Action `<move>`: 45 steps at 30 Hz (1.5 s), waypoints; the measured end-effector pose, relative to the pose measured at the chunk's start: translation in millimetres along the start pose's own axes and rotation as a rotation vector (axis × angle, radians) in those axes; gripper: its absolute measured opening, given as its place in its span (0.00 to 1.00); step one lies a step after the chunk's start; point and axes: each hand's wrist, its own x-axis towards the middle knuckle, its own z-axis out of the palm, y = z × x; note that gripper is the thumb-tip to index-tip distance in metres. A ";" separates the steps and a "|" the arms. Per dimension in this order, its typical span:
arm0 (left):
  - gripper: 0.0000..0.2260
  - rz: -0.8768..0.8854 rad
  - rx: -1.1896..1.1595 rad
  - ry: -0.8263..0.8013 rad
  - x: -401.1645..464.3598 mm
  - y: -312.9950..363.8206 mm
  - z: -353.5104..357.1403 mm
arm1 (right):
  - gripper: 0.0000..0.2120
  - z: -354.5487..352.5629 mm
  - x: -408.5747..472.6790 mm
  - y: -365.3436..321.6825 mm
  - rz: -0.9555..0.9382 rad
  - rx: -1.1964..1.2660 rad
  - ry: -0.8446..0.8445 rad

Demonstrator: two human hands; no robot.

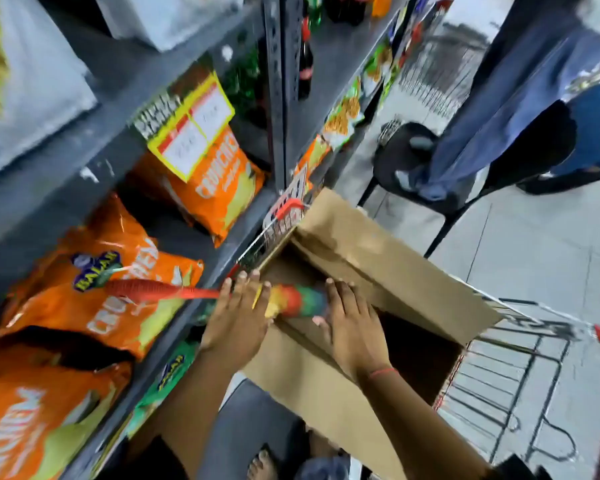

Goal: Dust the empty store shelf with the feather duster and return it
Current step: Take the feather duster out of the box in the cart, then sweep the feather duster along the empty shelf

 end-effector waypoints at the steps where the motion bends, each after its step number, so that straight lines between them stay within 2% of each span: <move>1: 0.28 -0.040 0.028 0.040 6.4 -0.2 10.8 | 0.28 11.8 2.7 0.0 -0.002 0.002 -0.008; 3: 0.28 -0.103 0.096 0.000 14.4 -4.7 22.9 | 0.28 32.1 5.3 -1.4 -0.009 0.000 -0.008; 6: 0.25 -0.159 0.135 -0.213 25.7 -8.9 36.9 | 0.28 58.3 4.3 -4.0 0.020 0.022 -0.021; 7: 0.25 -0.165 0.154 -0.232 29.6 -9.8 39.4 | 0.28 65.5 4.3 -4.2 0.030 0.031 -0.021; 14: 0.17 -0.097 0.178 -0.239 51.4 -13.9 36.4 | 0.29 78.3 2.8 -3.9 0.079 0.018 -0.068; 18: 0.14 -0.094 0.159 -0.201 43.4 -14.4 11.1 | 0.26 58.4 3.4 -9.5 0.062 -0.030 -0.038; 21: 0.13 -0.104 0.046 -0.123 36.9 -12.0 0.8 | 0.28 35.2 3.6 -18.6 0.039 -0.055 -0.007; 23: 0.07 -0.154 0.015 -0.065 29.0 -3.1 -25.1 | 0.28 15.3 3.5 -26.2 0.030 -0.060 0.014; 28: 0.09 -0.256 -0.173 -0.146 5.4 24.1 -86.3 | 0.28 -42.3 -6.1 -43.2 0.011 -0.072 0.041; 30: 0.14 -0.272 -0.155 -0.340 -12.2 31.4 -141.9 | 0.27 -66.9 -12.5 -47.5 0.015 -0.077 0.071; 32: 0.15 -0.330 -0.186 -0.388 -19.4 38.4 -176.7 | 0.29 -97.4 -18.8 -52.3 0.027 -0.053 0.106; 36: 0.17 -0.280 -0.315 -0.349 -38.3 41.7 -243.6 | 0.29 -161.4 -30.4 -53.0 0.052 0.005 0.297; 40: 0.17 -0.164 -0.212 -0.186 -65.8 47.5 -343.9 | 0.29 -234.2 -33.8 -52.4 0.069 0.069 0.543; 43: 0.18 -0.162 -0.130 -0.108 -83.9 46.8 -415.0 | 0.31 -293.2 -30.4 -59.0 0.023 0.114 0.691; 45: 0.20 -0.166 -0.081 0.003 -99.5 40.5 -454.6 | 0.30 -328.2 -26.9 -66.8 -0.017 0.107 0.757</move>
